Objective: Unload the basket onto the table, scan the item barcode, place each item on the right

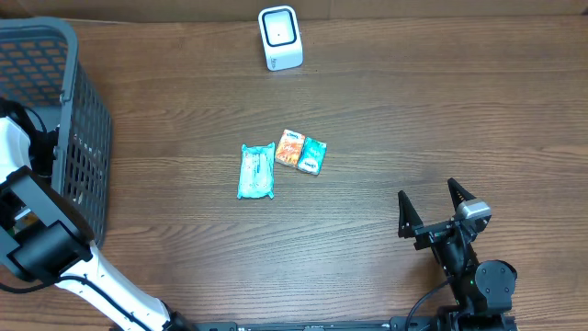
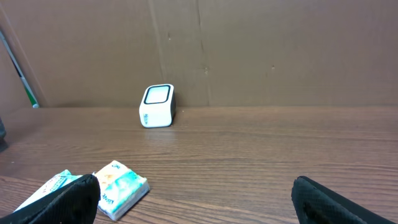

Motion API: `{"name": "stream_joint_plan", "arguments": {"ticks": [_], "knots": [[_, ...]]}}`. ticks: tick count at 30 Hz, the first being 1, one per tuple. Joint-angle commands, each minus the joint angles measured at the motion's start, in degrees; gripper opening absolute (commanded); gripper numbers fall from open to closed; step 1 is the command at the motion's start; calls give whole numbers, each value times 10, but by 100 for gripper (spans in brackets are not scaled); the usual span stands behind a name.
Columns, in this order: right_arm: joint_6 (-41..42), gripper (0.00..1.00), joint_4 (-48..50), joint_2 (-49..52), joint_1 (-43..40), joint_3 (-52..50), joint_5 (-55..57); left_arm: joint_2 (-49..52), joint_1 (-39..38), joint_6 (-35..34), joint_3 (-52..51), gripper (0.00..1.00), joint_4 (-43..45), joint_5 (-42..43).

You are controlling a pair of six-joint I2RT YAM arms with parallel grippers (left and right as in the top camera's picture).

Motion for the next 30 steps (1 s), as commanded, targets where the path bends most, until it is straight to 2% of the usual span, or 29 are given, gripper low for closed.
{"name": "stream_joint_plan", "arguments": {"ticks": [1,5,10,13,15,22,30], "knots": [[2,100,3,-4,2,-6,-3,17,-5,5,-4,41,8,11],[2,100,3,-4,2,-6,-3,17,-5,5,-38,46,35,11],[2,100,3,-4,2,-6,-3,17,-5,5,-75,45,59,6],[2,100,3,-4,2,-6,-3,17,-5,5,-85,28,66,5],[2,100,3,-4,2,-6,-3,17,-5,5,-89,4,67,5],[2,100,3,-4,2,-6,-3,17,-5,0,-77,4,45,12],[2,100,3,-4,2,-6,-3,11,-5,-48,41,4,-45,14]]}}
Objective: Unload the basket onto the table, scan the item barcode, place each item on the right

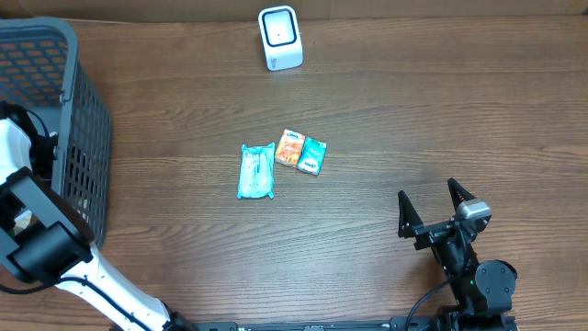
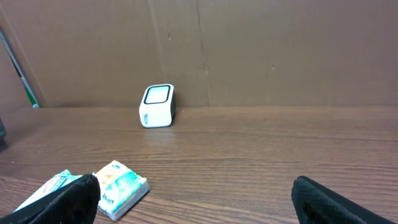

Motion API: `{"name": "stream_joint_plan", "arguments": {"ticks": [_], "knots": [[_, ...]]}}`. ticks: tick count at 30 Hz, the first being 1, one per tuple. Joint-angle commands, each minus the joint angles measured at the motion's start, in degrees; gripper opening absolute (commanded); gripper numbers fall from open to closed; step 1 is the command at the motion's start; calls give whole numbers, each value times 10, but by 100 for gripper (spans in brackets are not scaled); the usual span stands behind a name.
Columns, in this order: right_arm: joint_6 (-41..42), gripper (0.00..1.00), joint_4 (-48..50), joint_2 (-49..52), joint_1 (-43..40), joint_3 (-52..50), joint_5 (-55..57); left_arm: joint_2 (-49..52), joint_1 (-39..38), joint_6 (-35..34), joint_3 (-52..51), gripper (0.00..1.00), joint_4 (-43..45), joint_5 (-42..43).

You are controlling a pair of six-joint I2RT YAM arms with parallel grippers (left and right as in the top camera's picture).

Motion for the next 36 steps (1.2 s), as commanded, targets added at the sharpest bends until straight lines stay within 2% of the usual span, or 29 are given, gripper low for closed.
{"name": "stream_joint_plan", "arguments": {"ticks": [1,7,14,20,29,36], "knots": [[2,100,3,-4,2,-6,-3,15,-5,-36,61,4,-29,12],[3,100,3,-4,2,-6,-3,14,-5,-97,138,4,-69,1],[3,100,3,-4,2,-6,-3,14,-5,-160,156,4,-65,-5],[2,100,3,-4,2,-6,-3,14,-5,-160,156,4,-61,-37],[2,100,3,-4,2,-6,-3,15,-5,-159,147,4,-68,-194],[2,100,3,-4,2,-6,-3,16,-4,-159,141,4,-72,-241]]}}
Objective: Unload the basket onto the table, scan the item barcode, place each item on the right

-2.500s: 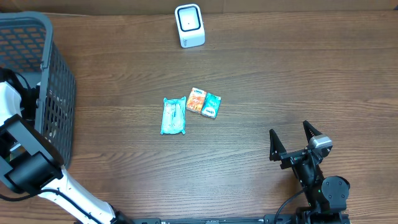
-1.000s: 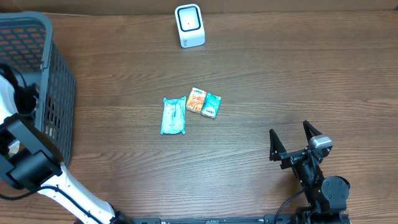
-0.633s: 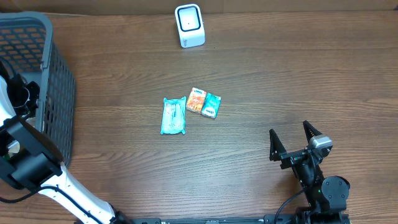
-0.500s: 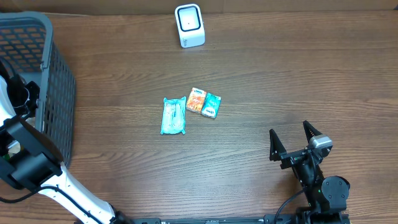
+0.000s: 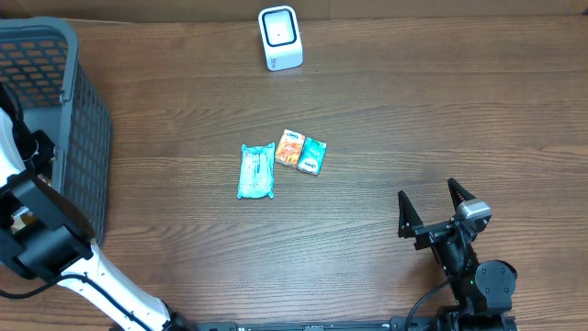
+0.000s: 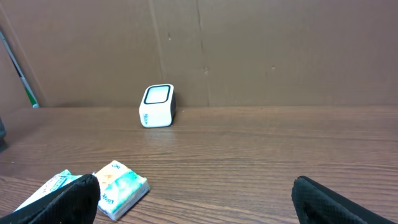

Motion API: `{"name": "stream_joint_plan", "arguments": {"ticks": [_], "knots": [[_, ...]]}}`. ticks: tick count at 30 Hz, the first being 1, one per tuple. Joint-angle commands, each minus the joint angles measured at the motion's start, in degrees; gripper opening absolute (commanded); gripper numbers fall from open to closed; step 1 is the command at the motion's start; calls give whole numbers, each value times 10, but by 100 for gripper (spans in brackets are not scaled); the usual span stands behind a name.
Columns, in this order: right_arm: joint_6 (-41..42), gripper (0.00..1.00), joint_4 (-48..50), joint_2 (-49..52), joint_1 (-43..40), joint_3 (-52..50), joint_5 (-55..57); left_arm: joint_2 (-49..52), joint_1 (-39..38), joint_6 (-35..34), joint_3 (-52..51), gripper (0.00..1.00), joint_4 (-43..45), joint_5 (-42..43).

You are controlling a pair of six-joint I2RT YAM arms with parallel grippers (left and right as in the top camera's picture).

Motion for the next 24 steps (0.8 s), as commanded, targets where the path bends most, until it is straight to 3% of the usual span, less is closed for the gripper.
{"name": "stream_joint_plan", "arguments": {"ticks": [1,12,19,21,24], "knots": [[2,100,3,-4,2,-6,-3,4,0,-9,-2,4,0,-62],[2,100,3,-4,2,-6,-3,4,-4,0,-34,5,66,-70],[2,100,3,-4,2,-6,-3,5,-3,17,-107,15,129,-84],[2,100,3,-4,2,-6,-3,5,-3,17,-124,20,146,-100],[2,100,3,-4,2,-6,-3,5,-3,17,-141,38,164,-134]]}}
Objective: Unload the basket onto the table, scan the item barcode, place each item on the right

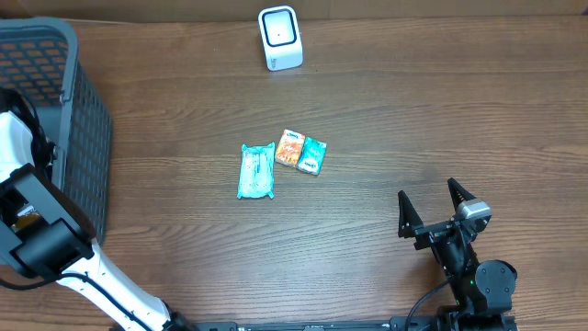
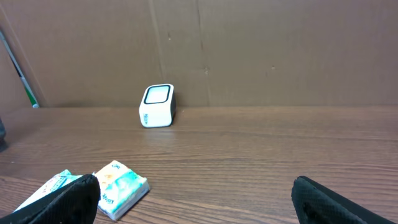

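Two items lie mid-table: a teal packet (image 1: 257,171) and, just right of it, an orange-and-teal tissue pack (image 1: 301,152). The white barcode scanner (image 1: 279,37) stands at the far edge. My right gripper (image 1: 428,191) hovers open and empty near the front right, well apart from the items. Its wrist view shows the scanner (image 2: 157,106) ahead, the tissue pack (image 2: 122,188) at lower left and the teal packet (image 2: 46,190) partly behind the left fingertip, with the right gripper (image 2: 193,190) wide open. My left arm (image 1: 20,147) is at the left edge; its gripper is out of sight.
A dark mesh basket (image 1: 78,138) stands at the far left, beside the left arm. A brown cardboard wall (image 2: 249,50) backs the table behind the scanner. Bare wooden tabletop (image 1: 413,110) lies between the items, the scanner and the right gripper.
The left arm's white link by the basket has shifted slightly at the left edge. The right gripper, both items and the scanner have not moved.
Through all moments the right gripper stayed open at the front right, and the two items and scanner lay where they are. Only the left arm beside the basket changed its pose a little from one moment to another.
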Motion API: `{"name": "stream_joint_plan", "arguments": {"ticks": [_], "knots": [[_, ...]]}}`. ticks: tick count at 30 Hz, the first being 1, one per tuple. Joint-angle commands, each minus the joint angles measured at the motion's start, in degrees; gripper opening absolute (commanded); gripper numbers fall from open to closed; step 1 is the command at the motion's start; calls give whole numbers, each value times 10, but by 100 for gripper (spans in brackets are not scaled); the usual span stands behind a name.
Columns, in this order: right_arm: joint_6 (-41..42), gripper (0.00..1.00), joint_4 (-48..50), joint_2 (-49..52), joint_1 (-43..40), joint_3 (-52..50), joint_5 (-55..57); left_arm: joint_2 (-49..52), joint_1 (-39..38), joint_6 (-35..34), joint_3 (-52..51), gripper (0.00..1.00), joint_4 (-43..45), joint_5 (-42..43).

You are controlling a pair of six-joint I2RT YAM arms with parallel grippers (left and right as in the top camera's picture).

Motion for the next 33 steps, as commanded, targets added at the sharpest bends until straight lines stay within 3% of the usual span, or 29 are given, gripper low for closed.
{"name": "stream_joint_plan", "arguments": {"ticks": [1,3,7,16,25,33], "knots": [[2,100,3,-4,2,-6,-3,5,3,0,-22,45,13,-64],[2,100,3,-4,2,-6,-3,5,3,4,-29,55,24,-76],[2,100,3,-4,2,-6,-3,5,2,22,-43,65,46,-77],[2,100,3,-4,2,-6,-3,6,-6,35,-69,68,58,-156],[2,100,3,-4,2,-6,-3,8,-5,32,-120,63,104,-167],[2,100,3,-4,2,-6,-3,8,-3,32,-165,46,154,-159]]}}
